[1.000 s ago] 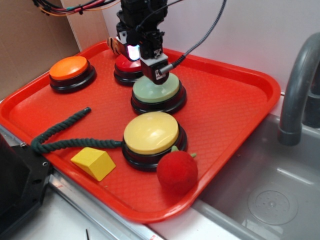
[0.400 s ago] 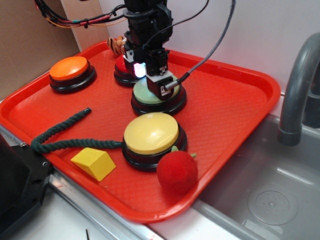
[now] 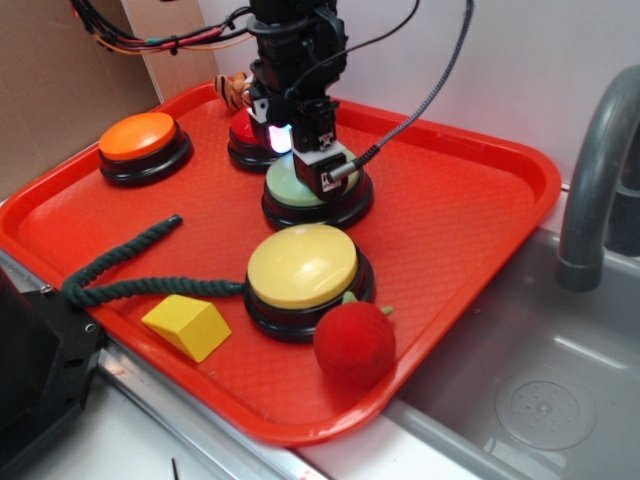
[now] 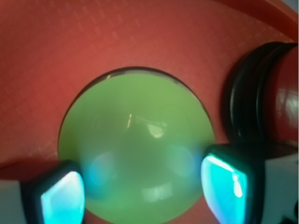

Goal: Push the green button.

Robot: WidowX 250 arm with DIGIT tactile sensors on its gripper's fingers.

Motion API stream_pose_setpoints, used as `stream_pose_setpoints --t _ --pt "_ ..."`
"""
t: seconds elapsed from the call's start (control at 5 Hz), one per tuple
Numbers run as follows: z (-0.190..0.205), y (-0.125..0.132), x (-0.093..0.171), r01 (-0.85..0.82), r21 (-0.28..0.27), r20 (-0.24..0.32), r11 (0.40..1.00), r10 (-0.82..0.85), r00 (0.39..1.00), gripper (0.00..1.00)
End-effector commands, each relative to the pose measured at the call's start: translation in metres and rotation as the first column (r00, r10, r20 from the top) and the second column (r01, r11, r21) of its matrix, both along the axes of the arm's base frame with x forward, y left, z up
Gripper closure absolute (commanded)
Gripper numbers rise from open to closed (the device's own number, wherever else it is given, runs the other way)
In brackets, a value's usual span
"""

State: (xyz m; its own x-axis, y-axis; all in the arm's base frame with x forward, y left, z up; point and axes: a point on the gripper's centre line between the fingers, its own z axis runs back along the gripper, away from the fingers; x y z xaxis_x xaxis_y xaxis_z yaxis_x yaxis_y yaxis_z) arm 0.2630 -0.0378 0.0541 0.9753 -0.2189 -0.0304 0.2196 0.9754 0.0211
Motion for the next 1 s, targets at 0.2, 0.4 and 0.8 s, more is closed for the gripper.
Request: stream_pose_setpoints --t 0.2,0.4,0.8 --pt "0.054 0.005 0.005 -0.007 0.002 0.108 1.000 0.006 0.994 0.00" --pt "0.061 0.007 0.005 -0.016 -0.009 0.111 1.000 0.017 0.994 0.00" --pt "0.074 0.008 0.005 -0.021 0.005 0.142 1.000 0.020 0.990 0.00"
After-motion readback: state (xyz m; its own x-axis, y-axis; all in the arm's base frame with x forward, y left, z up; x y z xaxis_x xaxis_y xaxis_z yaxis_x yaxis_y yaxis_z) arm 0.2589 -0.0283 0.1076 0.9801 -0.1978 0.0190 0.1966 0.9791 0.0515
